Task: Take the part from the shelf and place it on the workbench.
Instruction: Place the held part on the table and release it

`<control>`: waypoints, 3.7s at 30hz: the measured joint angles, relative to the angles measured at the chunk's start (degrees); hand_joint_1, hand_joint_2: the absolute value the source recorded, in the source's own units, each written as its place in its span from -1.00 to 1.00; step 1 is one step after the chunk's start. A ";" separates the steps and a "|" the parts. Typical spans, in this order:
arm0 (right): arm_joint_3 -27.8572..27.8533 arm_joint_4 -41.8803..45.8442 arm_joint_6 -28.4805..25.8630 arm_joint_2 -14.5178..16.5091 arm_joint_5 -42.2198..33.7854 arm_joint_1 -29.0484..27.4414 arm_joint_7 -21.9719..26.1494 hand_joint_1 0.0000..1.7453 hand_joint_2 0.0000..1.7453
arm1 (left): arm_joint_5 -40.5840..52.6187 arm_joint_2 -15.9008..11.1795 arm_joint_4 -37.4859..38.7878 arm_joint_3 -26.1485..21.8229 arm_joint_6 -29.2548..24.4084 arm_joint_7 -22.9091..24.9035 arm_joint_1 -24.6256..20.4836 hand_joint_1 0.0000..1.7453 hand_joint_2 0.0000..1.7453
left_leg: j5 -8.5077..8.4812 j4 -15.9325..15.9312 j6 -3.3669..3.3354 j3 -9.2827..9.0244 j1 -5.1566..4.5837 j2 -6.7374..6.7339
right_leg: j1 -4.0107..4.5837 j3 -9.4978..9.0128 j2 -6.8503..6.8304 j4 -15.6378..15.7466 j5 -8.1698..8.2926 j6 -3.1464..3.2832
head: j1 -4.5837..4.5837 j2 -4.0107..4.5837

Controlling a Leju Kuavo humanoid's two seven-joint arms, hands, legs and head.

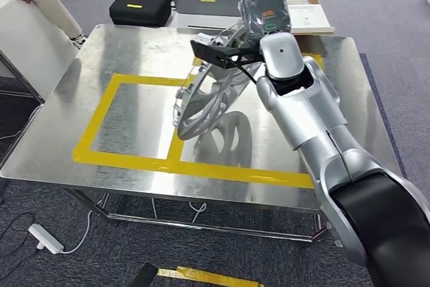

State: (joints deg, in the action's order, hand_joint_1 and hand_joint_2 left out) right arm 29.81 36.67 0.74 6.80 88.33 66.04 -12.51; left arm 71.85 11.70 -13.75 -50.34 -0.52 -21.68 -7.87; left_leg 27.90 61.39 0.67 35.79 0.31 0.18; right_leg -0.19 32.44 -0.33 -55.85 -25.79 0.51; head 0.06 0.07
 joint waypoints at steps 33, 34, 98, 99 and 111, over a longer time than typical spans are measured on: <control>10.15 -8.57 18.78 -2.56 0.74 5.19 5.07 -1.00 -1.00 | -2.14 -0.30 0.09 -0.02 -0.51 -0.42 1.05 -1.00 -1.00 | 3.82 8.24 0.73 4.49 0.45 0.07 | -0.12 1.90 0.31 -1.07 0.23 -0.24 | 0.23 0.00; 10.25 -8.82 18.82 -2.56 0.72 5.19 5.08 -1.00 -1.00 | -2.14 -0.32 0.09 -0.02 -0.51 -0.42 1.09 -1.00 -1.00 | 4.44 10.91 0.86 5.87 0.49 0.07 | -0.10 1.87 0.35 -1.13 0.15 -0.22 | 0.22 0.00; -23.93 -8.96 7.70 -2.55 -56.26 -2.47 6.29 -1.00 -1.00 | -4.10 -0.99 0.11 -0.61 -1.29 -0.79 2.90 -1.00 -1.00 | 1.51 9.01 0.47 4.97 0.48 0.08 | -0.01 1.60 0.59 -1.44 -0.21 -0.29 | 0.17 0.00; -23.91 -8.94 7.58 -2.56 -56.82 -2.44 6.42 -1.00 -1.00 | -4.14 -1.04 0.11 -0.61 -1.29 -0.86 2.90 -1.00 -1.00 | -0.45 4.93 0.22 2.94 0.45 0.08 | 0.03 1.57 0.61 -1.50 -0.25 -0.36 | 0.17 0.00; -23.18 -8.90 6.45 -4.97 -59.51 -3.80 7.13 -1.00 -1.00 | -4.31 -1.23 0.11 -0.66 -1.48 -1.43 3.02 -1.00 -1.00 | -2.63 -3.67 -2.21 -1.04 0.49 0.01 | -0.02 10.31 0.57 -18.26 -7.63 -3.22 | -0.40 0.00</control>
State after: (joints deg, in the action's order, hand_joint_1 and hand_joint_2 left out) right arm 6.63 27.77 7.19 1.82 28.82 62.24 -5.38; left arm 67.54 10.47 -13.64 -50.99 -2.01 -23.11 -4.85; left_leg 25.27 57.73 -1.54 34.75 0.80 0.19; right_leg -0.21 42.76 0.24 -74.11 -33.41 -2.71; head -0.34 0.07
